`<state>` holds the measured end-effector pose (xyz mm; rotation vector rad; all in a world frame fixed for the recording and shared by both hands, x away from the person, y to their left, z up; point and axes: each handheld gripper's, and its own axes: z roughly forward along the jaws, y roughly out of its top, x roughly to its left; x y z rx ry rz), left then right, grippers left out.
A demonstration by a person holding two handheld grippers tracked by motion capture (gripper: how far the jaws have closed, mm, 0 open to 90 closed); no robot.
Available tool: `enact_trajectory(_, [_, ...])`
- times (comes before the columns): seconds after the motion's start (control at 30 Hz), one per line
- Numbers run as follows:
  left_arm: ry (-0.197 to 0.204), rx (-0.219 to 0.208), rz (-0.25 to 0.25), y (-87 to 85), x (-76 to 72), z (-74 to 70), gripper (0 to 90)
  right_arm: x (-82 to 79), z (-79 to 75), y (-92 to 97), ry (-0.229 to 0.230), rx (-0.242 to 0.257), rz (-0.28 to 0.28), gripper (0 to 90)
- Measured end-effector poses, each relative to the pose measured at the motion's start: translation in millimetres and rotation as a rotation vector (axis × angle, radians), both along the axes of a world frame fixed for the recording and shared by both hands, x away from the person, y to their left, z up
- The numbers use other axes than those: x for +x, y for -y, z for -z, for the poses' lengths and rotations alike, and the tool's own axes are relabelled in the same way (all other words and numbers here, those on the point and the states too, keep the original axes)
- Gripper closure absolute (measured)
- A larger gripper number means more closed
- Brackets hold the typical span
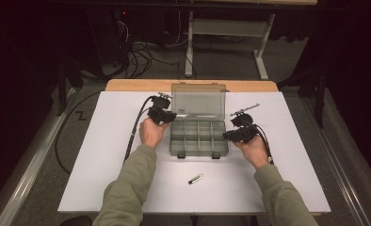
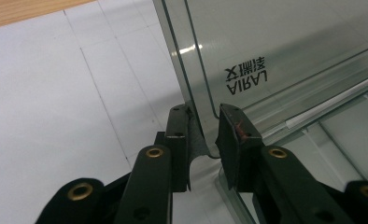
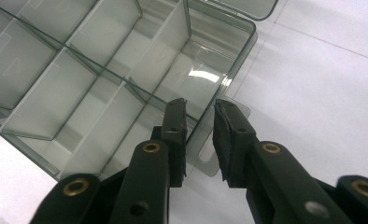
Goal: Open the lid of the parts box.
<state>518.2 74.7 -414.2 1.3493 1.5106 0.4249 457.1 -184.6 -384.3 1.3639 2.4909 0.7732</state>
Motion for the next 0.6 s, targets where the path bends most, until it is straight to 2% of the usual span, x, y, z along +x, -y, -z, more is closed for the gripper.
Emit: enact_trajectory(0.6, [-0.002,0.008,-0.001,-0.3,0.4,1.1,74.4,0.6,0.2,1.1,-0.004,0.005,-0.002,75.9])
